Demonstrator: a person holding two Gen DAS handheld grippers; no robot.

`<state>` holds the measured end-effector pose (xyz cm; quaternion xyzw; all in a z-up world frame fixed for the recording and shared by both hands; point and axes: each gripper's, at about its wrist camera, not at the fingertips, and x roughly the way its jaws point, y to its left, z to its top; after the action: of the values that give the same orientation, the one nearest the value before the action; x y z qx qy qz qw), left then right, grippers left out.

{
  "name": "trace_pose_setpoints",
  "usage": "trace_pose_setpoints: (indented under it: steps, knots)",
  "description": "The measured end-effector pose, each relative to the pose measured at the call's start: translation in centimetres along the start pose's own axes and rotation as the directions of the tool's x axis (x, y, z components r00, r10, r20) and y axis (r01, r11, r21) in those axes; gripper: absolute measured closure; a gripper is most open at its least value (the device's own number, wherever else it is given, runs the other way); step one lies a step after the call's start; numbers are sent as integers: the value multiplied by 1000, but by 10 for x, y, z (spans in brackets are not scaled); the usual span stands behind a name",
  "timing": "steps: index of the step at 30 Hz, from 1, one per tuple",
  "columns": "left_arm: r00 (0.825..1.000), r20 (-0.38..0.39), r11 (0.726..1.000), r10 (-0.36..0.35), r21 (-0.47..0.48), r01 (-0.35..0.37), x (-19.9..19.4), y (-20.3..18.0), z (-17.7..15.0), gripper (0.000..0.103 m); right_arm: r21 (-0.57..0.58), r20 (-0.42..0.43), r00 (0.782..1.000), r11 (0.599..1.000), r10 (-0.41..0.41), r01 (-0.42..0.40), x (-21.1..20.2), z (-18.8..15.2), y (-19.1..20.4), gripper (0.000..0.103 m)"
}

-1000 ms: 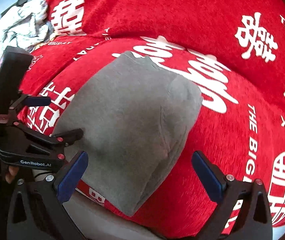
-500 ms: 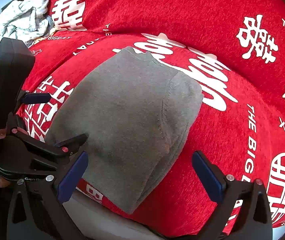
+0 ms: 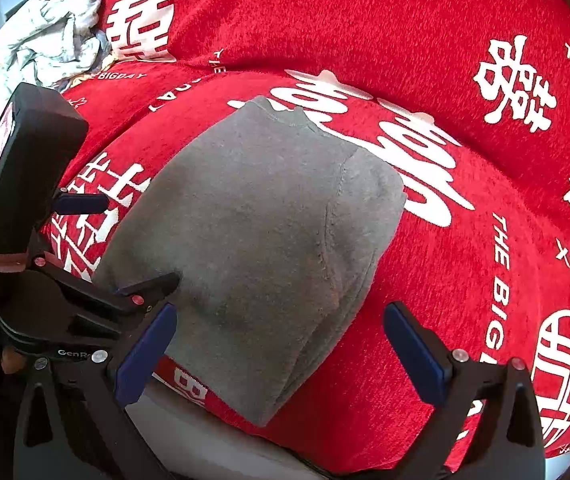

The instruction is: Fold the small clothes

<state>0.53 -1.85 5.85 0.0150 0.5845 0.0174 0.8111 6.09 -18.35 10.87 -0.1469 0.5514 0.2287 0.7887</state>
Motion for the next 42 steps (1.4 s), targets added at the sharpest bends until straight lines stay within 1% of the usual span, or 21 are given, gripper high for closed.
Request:
trace_pose_setpoints:
  steps: [22, 42]
  knots:
    - [1000, -4, 1000, -2, 0, 2, 1, 1, 0, 0, -1, -2, 1000, 1000, 0, 0, -1, 0, 0, 0]
    - [1000, -6, 1000, -18, 19, 18, 2, 2, 0, 0, -1, -2, 1000, 1000, 2, -2, -1, 0, 1, 0]
